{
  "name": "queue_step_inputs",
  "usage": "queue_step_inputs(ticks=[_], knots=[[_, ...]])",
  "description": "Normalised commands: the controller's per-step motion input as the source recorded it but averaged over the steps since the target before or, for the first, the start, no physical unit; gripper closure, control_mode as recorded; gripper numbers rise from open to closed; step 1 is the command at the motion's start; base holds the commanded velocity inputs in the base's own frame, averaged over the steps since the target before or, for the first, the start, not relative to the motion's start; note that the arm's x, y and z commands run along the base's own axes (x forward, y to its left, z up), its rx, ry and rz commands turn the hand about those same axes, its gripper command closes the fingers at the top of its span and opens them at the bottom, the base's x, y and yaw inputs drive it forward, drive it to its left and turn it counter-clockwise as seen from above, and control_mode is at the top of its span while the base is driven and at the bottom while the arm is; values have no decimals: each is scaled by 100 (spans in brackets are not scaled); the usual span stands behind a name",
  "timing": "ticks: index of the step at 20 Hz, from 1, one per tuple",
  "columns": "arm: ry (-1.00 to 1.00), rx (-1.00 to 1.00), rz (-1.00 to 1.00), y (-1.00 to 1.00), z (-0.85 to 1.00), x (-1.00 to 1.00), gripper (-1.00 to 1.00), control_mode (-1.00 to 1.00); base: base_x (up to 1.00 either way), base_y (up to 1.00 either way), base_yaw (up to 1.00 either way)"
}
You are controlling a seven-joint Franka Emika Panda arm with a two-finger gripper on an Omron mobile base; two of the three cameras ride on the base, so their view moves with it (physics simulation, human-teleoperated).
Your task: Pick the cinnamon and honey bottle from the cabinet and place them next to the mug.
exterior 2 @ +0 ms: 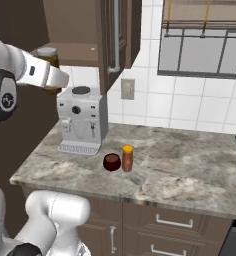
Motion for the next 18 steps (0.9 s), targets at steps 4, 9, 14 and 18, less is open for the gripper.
queue_step_inputs(ticks=[4,9,14,18], knots=[[0,3,55,-23,-30,-97,100,-100,0,0,0],[0,3,64,-37,-26,-91,100,-100,0,0,0],[-1,4,71,-58,-20,-77,100,-100,0,0,0],[0,1,60,-55,-23,-21,100,-100,0,0,0]])
